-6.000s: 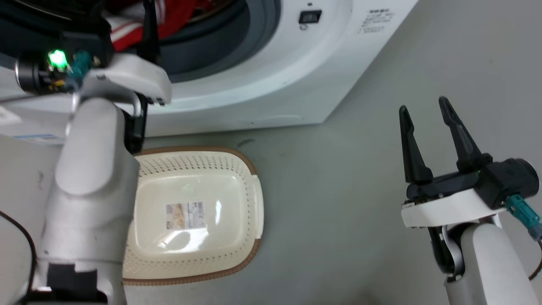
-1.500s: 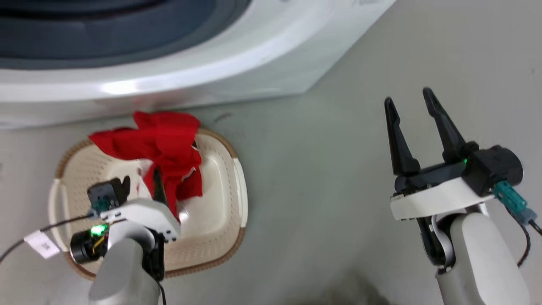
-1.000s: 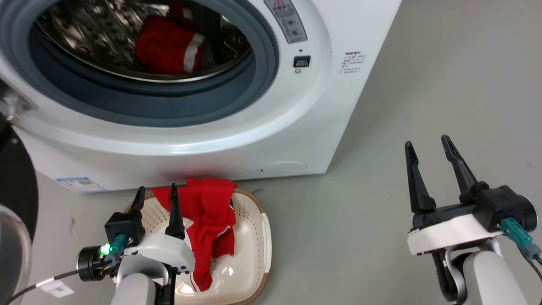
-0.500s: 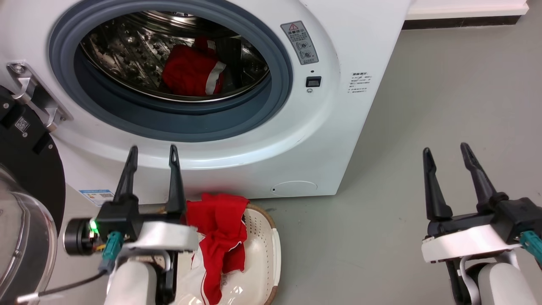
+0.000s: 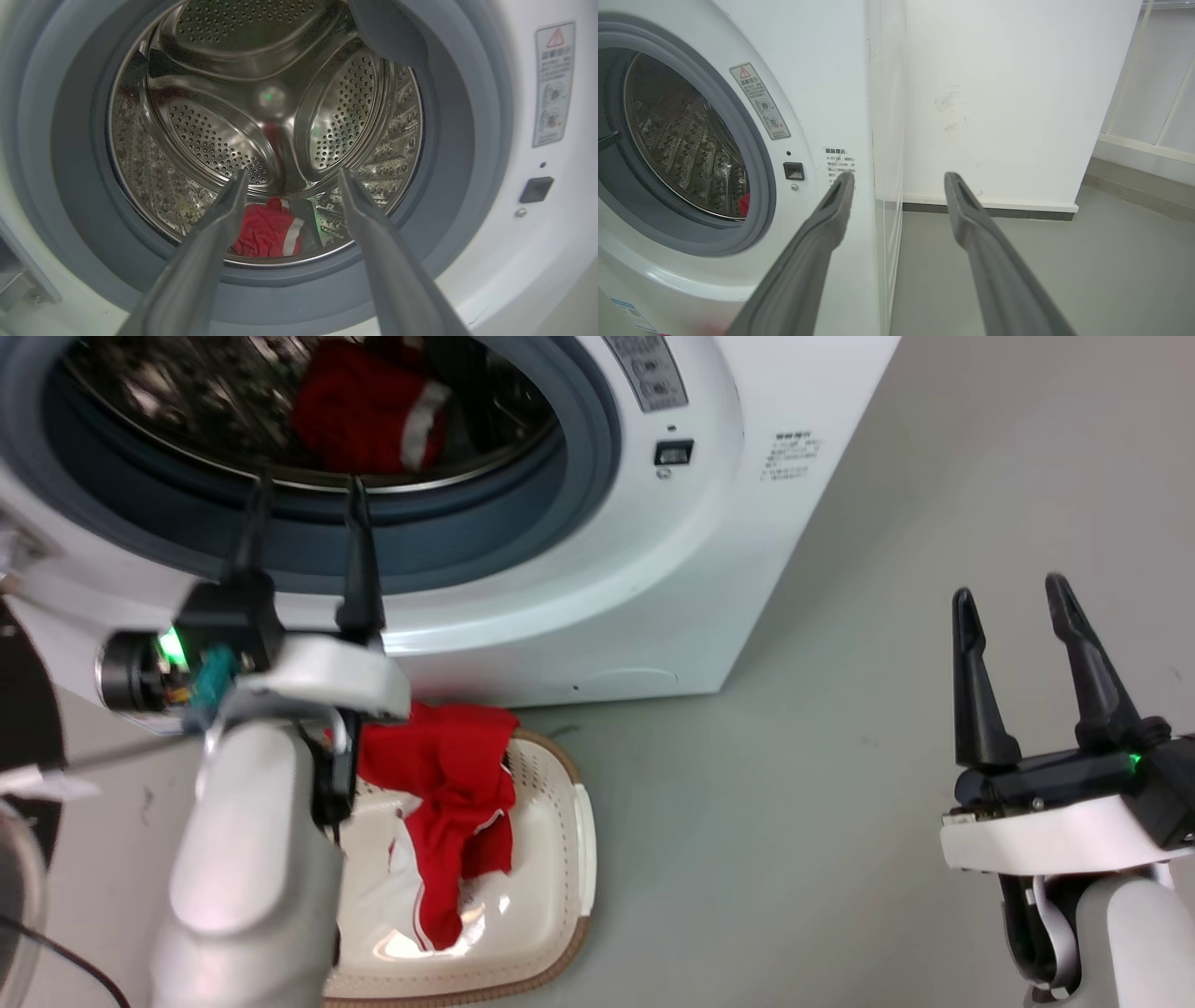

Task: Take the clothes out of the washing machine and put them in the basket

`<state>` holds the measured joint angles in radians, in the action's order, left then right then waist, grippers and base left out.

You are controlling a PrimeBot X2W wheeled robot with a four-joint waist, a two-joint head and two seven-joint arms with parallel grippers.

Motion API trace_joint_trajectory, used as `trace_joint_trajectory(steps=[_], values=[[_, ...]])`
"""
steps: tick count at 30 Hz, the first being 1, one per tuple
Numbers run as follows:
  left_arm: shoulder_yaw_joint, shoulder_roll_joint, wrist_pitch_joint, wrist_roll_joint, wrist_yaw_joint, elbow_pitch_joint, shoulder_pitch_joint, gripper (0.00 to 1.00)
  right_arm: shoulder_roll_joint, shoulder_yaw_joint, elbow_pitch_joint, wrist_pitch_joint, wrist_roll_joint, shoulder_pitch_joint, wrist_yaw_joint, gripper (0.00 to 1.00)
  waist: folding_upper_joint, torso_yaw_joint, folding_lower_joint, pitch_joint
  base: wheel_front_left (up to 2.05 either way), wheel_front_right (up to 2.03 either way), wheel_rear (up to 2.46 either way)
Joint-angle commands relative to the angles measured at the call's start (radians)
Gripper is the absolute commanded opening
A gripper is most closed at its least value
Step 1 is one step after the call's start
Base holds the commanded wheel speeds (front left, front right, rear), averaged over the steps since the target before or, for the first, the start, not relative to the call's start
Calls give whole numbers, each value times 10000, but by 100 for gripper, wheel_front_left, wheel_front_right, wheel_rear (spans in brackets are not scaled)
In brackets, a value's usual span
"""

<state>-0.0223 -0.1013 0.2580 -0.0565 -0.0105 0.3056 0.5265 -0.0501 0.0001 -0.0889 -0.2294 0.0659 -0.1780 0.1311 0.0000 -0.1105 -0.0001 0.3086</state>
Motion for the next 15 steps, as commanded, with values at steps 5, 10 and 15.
trace_joint_trajectory(steps=[5,10,15], values=[[178,-555,-415,-52,141,1453,1928,100,5,223,-388,-100,259,-485,-7,100,0,-686,1,1347,0,0,0],[248,-1135,-1153,29,159,2801,3716,100,5,540,-542,-219,573,-883,-7,100,0,-1123,1,2315,0,0,0],[128,-1814,-2195,250,277,3974,5508,100,6,906,-370,-324,959,-1316,-7,100,0,-1624,1,3222,0,0,0]])
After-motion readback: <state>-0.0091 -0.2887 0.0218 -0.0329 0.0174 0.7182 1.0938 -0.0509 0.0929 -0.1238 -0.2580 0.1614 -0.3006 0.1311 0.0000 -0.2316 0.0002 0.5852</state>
